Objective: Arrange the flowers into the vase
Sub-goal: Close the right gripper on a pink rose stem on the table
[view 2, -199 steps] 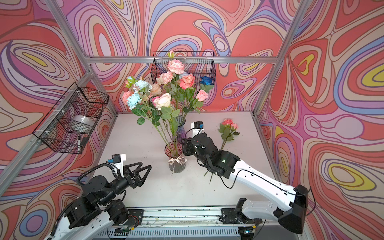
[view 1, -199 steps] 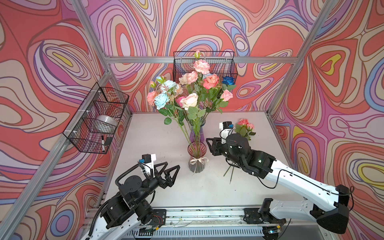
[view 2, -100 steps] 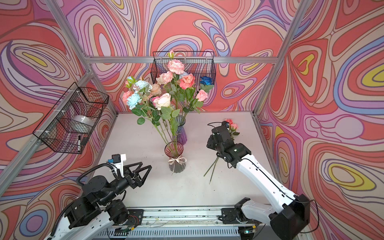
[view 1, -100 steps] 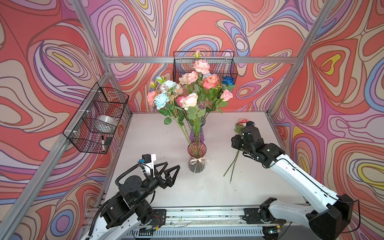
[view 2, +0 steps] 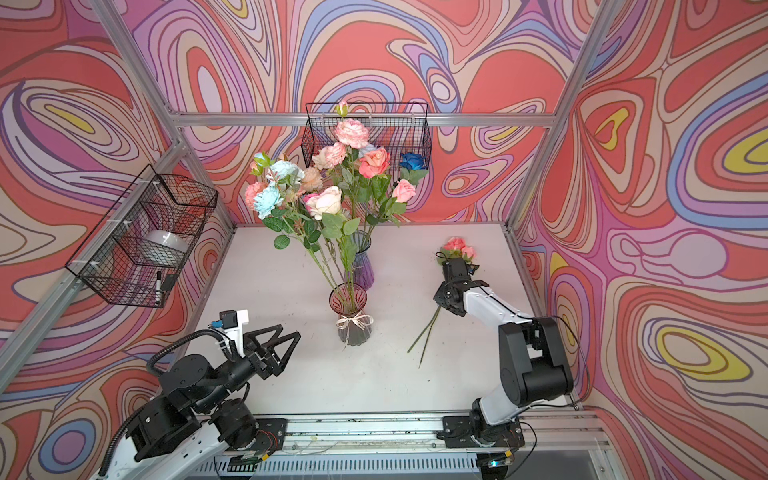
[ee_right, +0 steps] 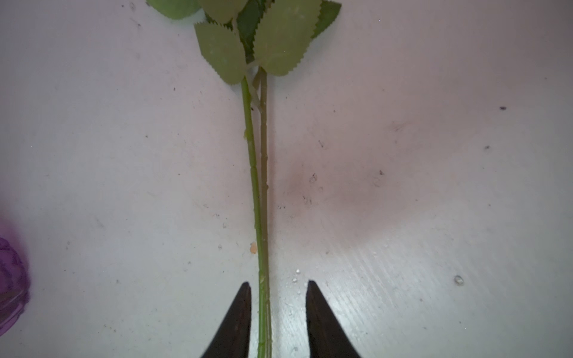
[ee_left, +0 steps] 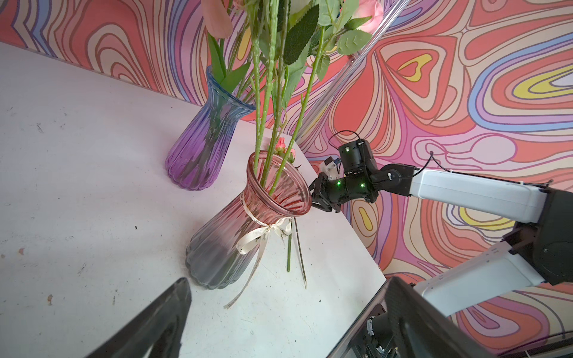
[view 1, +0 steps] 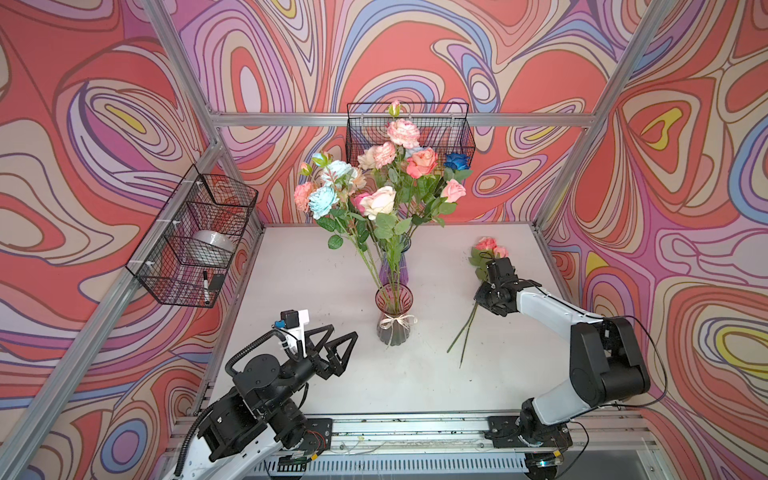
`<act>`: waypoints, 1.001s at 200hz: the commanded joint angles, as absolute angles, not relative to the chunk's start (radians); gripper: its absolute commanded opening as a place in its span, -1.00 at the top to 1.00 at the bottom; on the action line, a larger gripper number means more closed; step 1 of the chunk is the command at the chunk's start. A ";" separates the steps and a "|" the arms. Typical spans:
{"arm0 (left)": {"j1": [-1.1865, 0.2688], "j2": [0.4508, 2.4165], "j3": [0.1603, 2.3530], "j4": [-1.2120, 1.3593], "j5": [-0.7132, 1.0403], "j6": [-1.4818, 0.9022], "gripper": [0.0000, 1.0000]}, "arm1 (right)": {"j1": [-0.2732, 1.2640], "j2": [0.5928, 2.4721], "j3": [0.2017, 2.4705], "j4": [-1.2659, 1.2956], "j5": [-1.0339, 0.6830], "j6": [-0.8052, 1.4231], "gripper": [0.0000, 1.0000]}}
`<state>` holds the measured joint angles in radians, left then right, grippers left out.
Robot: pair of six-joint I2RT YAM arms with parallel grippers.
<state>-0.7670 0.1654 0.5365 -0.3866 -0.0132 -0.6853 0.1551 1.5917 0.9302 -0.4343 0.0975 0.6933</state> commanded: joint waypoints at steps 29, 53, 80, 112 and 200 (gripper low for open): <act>-0.772 0.163 0.527 -0.405 -0.023 -0.692 -1.00 | 0.120 1.686 0.993 -0.365 0.116 0.692 0.38; -0.771 0.158 0.525 -0.403 -0.023 -0.693 -1.00 | 0.108 1.724 1.028 -0.352 0.118 0.684 0.40; -0.772 0.157 0.527 -0.407 -0.025 -0.689 -1.00 | 0.101 1.765 1.080 -0.375 0.140 0.688 0.42; -0.771 0.155 0.528 -0.407 -0.028 -0.687 -1.00 | 0.095 1.832 1.130 -0.412 0.164 0.693 0.50; -0.771 0.151 0.531 -0.414 -0.041 -0.677 -1.00 | 0.095 1.926 1.190 -0.455 0.185 0.685 0.60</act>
<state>-0.7670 0.1627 0.5346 -0.4023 -0.0277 -0.6846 0.0990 1.8950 1.1656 -0.4202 0.1623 0.6895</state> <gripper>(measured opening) 0.998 0.201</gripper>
